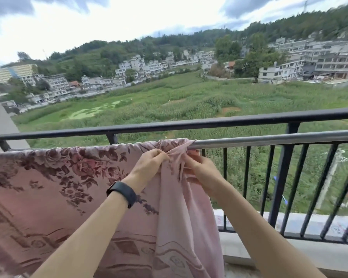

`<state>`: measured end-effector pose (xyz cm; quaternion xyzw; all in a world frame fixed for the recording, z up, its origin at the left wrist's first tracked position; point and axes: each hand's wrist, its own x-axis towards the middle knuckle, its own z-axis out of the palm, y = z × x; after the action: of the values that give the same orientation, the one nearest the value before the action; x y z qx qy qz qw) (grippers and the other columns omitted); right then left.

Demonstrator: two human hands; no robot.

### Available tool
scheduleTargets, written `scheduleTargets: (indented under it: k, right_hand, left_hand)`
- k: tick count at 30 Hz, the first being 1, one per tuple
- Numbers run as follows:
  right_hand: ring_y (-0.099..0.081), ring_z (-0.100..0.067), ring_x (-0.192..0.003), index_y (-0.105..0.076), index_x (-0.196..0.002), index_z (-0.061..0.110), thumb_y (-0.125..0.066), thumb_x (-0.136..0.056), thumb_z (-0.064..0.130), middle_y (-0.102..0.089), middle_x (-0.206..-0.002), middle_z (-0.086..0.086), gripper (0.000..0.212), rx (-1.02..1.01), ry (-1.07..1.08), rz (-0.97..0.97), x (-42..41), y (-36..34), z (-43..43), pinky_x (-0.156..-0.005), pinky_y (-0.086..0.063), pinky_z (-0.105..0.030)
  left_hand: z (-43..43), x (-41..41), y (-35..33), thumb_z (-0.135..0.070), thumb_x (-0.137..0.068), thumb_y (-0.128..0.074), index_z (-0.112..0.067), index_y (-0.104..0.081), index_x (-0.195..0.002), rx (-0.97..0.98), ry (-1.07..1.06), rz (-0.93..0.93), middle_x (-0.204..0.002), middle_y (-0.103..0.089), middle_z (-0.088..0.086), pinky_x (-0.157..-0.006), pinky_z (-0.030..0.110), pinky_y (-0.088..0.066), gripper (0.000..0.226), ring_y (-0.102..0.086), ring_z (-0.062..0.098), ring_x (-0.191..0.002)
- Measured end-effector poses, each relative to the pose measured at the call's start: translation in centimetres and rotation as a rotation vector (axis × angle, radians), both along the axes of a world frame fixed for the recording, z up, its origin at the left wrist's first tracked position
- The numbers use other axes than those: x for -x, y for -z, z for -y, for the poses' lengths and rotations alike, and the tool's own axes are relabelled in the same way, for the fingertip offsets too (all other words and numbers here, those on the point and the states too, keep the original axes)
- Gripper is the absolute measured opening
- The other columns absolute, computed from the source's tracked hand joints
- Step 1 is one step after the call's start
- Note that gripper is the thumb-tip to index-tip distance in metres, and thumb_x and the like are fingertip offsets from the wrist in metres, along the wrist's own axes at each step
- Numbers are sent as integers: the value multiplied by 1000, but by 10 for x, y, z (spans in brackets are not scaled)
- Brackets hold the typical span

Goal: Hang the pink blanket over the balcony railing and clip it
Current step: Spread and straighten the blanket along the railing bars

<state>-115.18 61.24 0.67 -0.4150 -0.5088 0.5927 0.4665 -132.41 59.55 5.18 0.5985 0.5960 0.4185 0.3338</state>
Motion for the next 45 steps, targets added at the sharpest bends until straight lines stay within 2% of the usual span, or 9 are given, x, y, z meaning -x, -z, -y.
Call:
scheduleTargets:
  k: [5, 7, 10, 14, 22, 29, 35, 42, 45]
  right_hand:
    - [-74, -15, -88, -79, -90, 21, -73, -89, 39, -78, -86, 8, 19, -219, 250, 128, 36, -7, -8, -82, -59, -35]
    - [-74, -8, -83, -80, -90, 24, -74, -87, 40, -77, -82, 13, 18, -291, 324, 232, 40, -16, -10, -84, -59, -38]
    - [-73, -5, -80, -80, -87, 27, -72, -89, 38, -76, -78, 17, 13, -327, 387, 333, 39, -30, -7, -82, -59, -34]
    - [-71, -5, -81, -80, -91, 26, -70, -91, 37, -76, -78, 16, 15, -376, 488, 437, 24, -44, 3, -77, -57, -25]
    - [-58, -22, -86, -66, -108, 12, -54, -101, 34, -63, -93, -1, 26, -263, 1189, 313, -55, -33, 29, -77, -41, -28]
    - [-61, -21, -103, -63, -117, 14, -59, -98, 35, -66, -102, 5, 29, -99, 850, 388, -60, 21, 27, -97, -46, -40]
    - [-60, -23, -85, -69, -112, 9, -57, -92, 49, -69, -94, -4, 46, -30, 797, 42, -62, 17, -6, -74, -49, -36]
    - [-62, -4, -55, -72, -86, 18, -53, -102, 23, -69, -58, 13, 25, -119, 566, 291, -76, -12, -13, -47, -43, -13]
    - [-63, 5, -54, -75, -87, 15, -63, -98, 25, -71, -62, 13, 19, -270, 656, 255, -107, -71, 5, -55, -47, -10]
  left_hand:
    - [-4, 35, -4, -27, -90, -62, -23, -61, -93, -253, -49, -318, -90, -67, -8, -78, 28, -50, 5, -63, 12, -87]
    - [-11, 53, -2, -39, -91, -57, -29, -60, -105, -445, -75, -566, -109, -64, -10, -94, 34, -47, 17, -60, 10, -103]
    - [-35, 92, 9, -61, -96, -33, -40, -40, -137, -423, -113, -943, -148, -43, -7, -120, 49, -14, 47, -28, 18, -144]
    - [-51, 129, 38, -65, -97, -12, -27, -43, -142, -407, -125, -1115, -142, -49, 4, -116, 55, -24, 67, -46, 30, -131]
    - [-60, 172, 62, -51, -103, -26, -16, -53, -131, -691, -263, -1141, -119, -58, 10, -101, 52, -37, 53, -54, 35, -107]
    - [-65, 128, 63, -32, -73, -71, -18, -48, -133, -708, -130, -947, -145, -40, 12, -116, 61, -7, 66, -32, 34, -140]
    - [-66, 10, 58, -43, -85, -57, -25, -35, -143, -805, 136, -879, -150, -34, 2, -120, 56, -2, 64, -24, 24, -146]
    - [-97, -24, 64, -57, -94, -38, -30, -32, -142, -724, 53, -924, -141, -40, -4, -116, 53, -5, 56, -36, 23, -134]
    - [-93, -13, 37, -54, -99, -35, -27, -40, -141, -820, -60, -1028, -131, -50, 1, -108, 51, -20, 50, -44, 26, -118]
